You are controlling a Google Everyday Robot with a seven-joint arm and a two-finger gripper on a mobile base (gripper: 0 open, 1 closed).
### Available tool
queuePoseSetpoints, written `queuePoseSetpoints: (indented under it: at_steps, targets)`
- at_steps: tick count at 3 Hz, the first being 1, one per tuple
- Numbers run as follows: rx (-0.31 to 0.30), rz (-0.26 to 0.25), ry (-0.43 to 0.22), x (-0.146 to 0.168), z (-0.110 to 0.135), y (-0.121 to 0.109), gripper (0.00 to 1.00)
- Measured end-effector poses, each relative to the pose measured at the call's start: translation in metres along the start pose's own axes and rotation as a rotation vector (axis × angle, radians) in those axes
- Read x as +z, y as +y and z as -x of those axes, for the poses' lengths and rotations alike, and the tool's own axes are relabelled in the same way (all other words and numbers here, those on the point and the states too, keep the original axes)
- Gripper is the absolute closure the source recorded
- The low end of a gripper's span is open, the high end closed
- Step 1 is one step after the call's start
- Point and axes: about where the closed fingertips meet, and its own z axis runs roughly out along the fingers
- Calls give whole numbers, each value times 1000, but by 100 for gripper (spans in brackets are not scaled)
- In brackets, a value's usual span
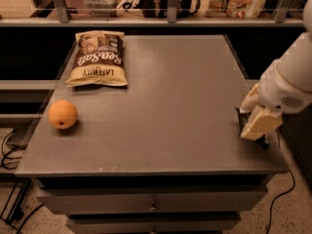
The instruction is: Move rxbar chocolate near brown chip bag
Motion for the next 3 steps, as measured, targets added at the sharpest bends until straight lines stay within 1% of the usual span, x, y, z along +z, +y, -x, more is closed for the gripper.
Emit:
queuePoseSetpoints:
  at_steps: [1,2,3]
  targets:
    - [-52,-113,-135,-65,44,-33,100]
    - [-100,-207,-299,-126,97,-62,100]
    - [-97,-200,-296,-124,96,-62,100]
